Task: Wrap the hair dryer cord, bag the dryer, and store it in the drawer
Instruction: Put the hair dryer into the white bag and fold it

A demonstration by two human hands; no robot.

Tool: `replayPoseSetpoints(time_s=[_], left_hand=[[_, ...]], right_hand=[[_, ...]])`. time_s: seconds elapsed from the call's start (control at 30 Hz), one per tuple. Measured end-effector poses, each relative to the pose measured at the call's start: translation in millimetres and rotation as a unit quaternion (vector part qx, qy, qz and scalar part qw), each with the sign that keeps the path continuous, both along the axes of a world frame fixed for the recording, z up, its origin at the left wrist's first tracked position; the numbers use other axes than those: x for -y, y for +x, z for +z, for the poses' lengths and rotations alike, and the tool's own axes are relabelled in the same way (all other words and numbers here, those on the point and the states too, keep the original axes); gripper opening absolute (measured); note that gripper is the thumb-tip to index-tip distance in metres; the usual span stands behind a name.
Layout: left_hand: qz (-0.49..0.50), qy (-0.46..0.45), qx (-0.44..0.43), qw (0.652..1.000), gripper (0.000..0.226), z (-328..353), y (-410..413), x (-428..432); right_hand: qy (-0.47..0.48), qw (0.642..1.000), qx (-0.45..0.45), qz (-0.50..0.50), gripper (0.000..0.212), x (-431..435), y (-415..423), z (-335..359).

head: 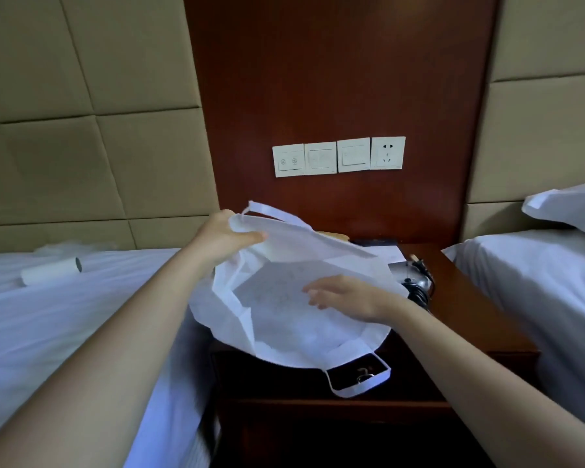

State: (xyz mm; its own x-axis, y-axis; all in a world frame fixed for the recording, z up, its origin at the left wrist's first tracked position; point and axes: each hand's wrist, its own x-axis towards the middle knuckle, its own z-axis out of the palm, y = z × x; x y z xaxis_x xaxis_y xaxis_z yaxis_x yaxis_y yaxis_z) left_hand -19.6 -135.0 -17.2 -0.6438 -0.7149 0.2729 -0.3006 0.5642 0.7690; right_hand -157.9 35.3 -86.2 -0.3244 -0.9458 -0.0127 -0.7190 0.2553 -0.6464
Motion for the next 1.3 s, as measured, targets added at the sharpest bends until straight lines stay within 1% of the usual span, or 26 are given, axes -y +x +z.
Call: replayPoseSetpoints(time_s=[0.07, 0.13, 0.2, 0.23, 0.27, 0.3, 0.37, 0.4, 0.43, 0.5, 0.53, 0.6, 0.63, 0.67, 0.7, 0.77, 0.83, 0.9, 1.0, 1.03, 1.1, 1.13, 1.17, 1.23, 1.27, 1.3], left_hand=[[-0.047, -0.013, 0.042, 0.998, 0.047, -2, -3, -7], [-0.052, -0.045, 0.082, 0.994, 0.062, -4, -11, -15], [-0.052, -0.074, 0.110, 0.990, 0.065, -9, -22, -28], [-0.055, -0.094, 0.120, 0.987, 0.064, -12, -29, -35], [-0.057, -0.106, 0.131, 0.984, 0.069, -13, -36, -41], [-0.064, -0.107, 0.142, 0.982, 0.065, -14, -42, -47], [-0.099, -0.101, 0.155, 0.978, 0.058, -11, -48, -56], [-0.127, -0.103, 0.154, 0.974, 0.049, -10, -51, -57], [-0.156, -0.113, 0.162, 0.968, 0.038, -10, -53, -56], [-0.202, -0.137, 0.208, 0.947, 0.027, -8, -51, -56], [-0.209, -0.139, 0.244, 0.937, 0.026, -9, -49, -56], [-0.197, -0.122, 0.306, 0.924, 0.050, -11, -46, -53], [-0.193, -0.104, 0.318, 0.923, 0.056, -13, -45, -51], [-0.197, -0.088, 0.318, 0.923, 0.056, -15, -45, -49], [-0.202, -0.078, 0.318, 0.923, 0.055, -17, -44, -48], [-0.206, -0.071, 0.334, 0.917, 0.060, -20, -45, -45], [-0.208, -0.074, 0.340, 0.914, 0.054, -20, -42, -44], [-0.202, -0.049, 0.332, 0.920, 0.051, -20, -34, -37], [-0.185, 0.007, 0.309, 0.933, 0.037, -25, -20, -20], [-0.175, 0.004, 0.310, 0.934, 0.048, -27, -16, -19], [-0.166, -0.008, 0.309, 0.936, 0.067, -32, -14, -17], [-0.170, -0.021, 0.307, 0.936, 0.072, -33, -15, -17], [-0.173, -0.034, 0.301, 0.937, 0.067, -33, -17, -19], [-0.163, -0.070, 0.235, 0.956, 0.037, -29, -18, -27], [-0.148, -0.086, 0.191, 0.967, 0.032, -27, -19, -31], [-0.132, -0.096, 0.139, 0.977, 0.039, -25, -20, -37]], right_hand=[[-0.063, 0.998, 0.012, -0.017, 0.031, -23, -8, -2], [-0.097, 0.995, -0.010, -0.035, 0.027, -42, -18, -7], [-0.136, 0.989, -0.029, -0.058, 0.028, -56, -25, -10], [-0.164, 0.983, -0.034, -0.071, 0.033, -61, -27, -11], [-0.193, 0.977, -0.038, -0.081, 0.040, -65, -27, -11], [-0.216, 0.971, -0.039, -0.089, 0.051, -67, -27, -10], [-0.244, 0.964, -0.039, -0.100, 0.072, -65, -27, -9], [-0.259, 0.960, -0.033, -0.105, 0.079, -62, -27, -8], [-0.280, 0.954, -0.017, -0.109, 0.080, -58, -28, -8], [-0.322, 0.940, 0.010, -0.109, 0.069, -47, -30, -7], [-0.332, 0.937, -0.007, -0.109, 0.059, -42, -32, -5], [-0.331, 0.933, -0.077, -0.119, 0.034, -32, -39, -1], [-0.328, 0.929, -0.106, -0.131, 0.023, -28, -42, 2], [-0.324, 0.927, -0.126, -0.143, 0.015, -25, -44, 5], [-0.315, 0.926, -0.143, -0.152, 0.011, -21, -46, 7], [-0.283, 0.930, -0.179, -0.150, 0.013, -16, -46, 10], [-0.255, 0.943, -0.180, -0.116, 0.020, -14, -46, 13], [-0.227, 0.960, -0.148, -0.073, 0.032, -15, -46, 17], [-0.190, 0.973, -0.125, -0.030, 0.032, -17, -49, 21], [-0.180, 0.974, -0.134, -0.030, 0.031, -16, -50, 23], [-0.158, 0.973, -0.165, -0.039, 0.037, -11, -49, 27], [-0.151, 0.972, -0.176, -0.048, 0.041, -9, -48, 29], [-0.148, 0.970, -0.182, -0.057, 0.044, -6, -47, 30], [-0.153, 0.970, -0.172, -0.076, 0.047, -3, -45, 30], [-0.156, 0.971, -0.161, -0.085, 0.048, -2, -45, 28], [-0.157, 0.971, -0.152, -0.092, 0.048, -3, -45, 27]])
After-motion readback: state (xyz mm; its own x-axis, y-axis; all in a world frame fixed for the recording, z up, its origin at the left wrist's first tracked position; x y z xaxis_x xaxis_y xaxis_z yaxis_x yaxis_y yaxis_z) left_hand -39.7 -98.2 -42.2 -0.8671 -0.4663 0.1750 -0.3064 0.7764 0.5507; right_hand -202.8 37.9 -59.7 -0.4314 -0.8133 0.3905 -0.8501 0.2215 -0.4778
